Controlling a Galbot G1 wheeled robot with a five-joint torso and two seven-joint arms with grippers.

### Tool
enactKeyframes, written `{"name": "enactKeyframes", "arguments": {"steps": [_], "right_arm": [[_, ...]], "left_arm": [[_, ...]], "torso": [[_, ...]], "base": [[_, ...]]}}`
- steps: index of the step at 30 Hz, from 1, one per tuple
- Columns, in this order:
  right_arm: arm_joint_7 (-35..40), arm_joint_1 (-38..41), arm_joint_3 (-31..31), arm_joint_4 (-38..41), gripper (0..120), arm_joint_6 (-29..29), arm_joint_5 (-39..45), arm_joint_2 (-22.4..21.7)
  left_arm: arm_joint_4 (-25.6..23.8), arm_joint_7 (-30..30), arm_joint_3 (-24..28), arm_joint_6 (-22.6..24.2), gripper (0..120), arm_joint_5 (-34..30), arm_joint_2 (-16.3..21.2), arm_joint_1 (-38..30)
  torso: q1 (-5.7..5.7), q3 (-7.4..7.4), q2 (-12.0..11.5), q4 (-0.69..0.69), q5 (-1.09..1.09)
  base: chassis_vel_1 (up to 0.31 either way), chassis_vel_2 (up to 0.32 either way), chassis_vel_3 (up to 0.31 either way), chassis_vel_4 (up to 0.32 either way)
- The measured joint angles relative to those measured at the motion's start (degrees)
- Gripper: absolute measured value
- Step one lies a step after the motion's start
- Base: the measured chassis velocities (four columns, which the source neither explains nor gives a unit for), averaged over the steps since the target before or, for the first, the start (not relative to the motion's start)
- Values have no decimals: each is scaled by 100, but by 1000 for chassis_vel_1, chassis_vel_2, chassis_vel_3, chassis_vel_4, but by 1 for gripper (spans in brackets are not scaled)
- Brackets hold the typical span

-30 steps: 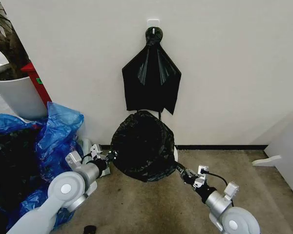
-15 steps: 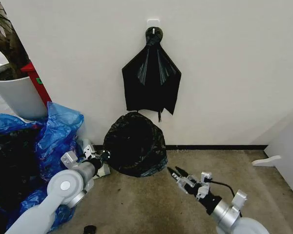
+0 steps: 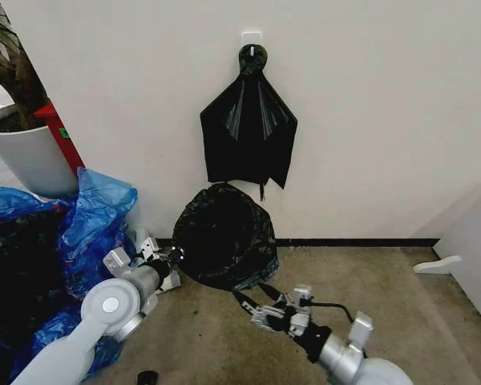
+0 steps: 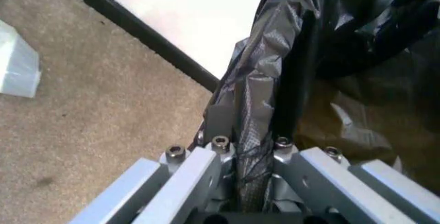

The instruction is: Place the garbage bag over the trash bin.

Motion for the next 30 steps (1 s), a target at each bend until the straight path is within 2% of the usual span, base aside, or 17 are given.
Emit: {"name": "enactKeyframes", "arguments": {"steps": [11,20,30], "right_arm": [[98,305,-64,-725,100,86,-345,120],[232,310,85,-1253,100,512,-727,248],[113,-138,56,-705,100,676,-1010,171]], "left_arm": [[-332,-112,-19,4,0,-135,48,90],[-805,-303,-8,-25,0,-395,28,160],[-859,-384,-37,-16,0,-399,53,174]], "torso": [[0,0,0,0,1],[0,0,0,0,1],[0,0,0,0,1]], "base": [[0,0,0,0],[0,0,0,0],[0,0,0,0]]}}
